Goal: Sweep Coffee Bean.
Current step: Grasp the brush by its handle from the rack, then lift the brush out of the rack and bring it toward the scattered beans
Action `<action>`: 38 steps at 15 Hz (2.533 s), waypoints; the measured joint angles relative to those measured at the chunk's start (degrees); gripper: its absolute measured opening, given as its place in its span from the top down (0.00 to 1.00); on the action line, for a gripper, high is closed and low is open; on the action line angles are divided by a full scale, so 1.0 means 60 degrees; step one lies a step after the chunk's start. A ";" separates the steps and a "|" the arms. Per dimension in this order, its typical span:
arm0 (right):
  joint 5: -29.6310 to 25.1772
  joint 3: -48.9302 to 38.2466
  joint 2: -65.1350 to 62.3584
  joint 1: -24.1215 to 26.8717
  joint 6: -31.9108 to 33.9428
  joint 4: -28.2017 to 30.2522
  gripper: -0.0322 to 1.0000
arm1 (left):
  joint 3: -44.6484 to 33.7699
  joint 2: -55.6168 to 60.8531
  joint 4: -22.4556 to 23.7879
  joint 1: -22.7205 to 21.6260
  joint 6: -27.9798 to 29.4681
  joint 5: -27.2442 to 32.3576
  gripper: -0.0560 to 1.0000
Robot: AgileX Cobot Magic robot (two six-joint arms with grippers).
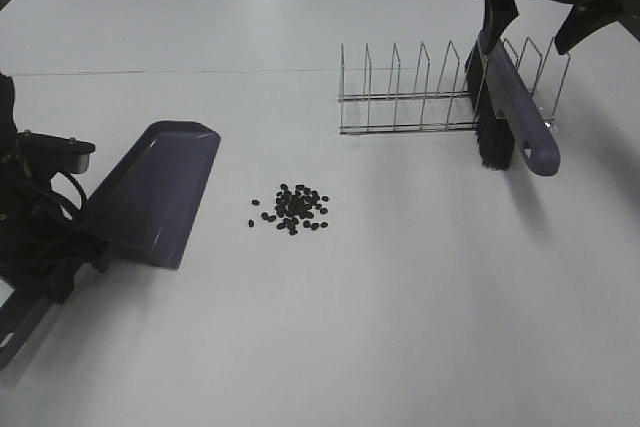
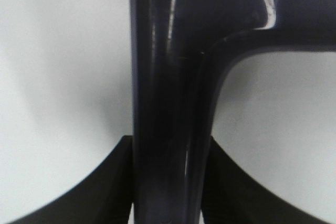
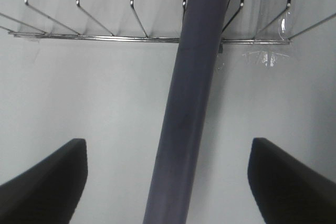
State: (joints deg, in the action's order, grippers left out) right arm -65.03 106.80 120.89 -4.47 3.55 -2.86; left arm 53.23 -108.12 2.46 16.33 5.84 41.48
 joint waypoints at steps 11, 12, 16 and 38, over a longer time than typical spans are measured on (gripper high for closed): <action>0.2406 0.0086 0.1681 0.0000 0.0000 0.0802 0.27 | 0.0000 0.0000 -0.0019 0.0000 0.0000 -0.0029 0.64; 0.2406 0.0086 0.1681 0.0000 0.0000 0.0802 0.28 | 0.0000 0.0000 -0.0019 0.0000 0.0000 -0.0029 0.64; 0.2235 0.0086 0.1681 0.0000 0.0191 0.0840 0.39 | 0.0000 0.0000 -0.0019 0.0000 0.0000 -0.0029 0.64; 0.0869 0.0086 -0.0067 0.0019 0.0248 0.1184 0.67 | 0.0754 0.0000 -0.0076 0.0000 -0.0544 0.0554 0.64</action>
State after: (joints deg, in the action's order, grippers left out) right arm -59.82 107.31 120.49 -4.35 5.04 4.24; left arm 57.75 -108.12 2.01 16.33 2.58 44.81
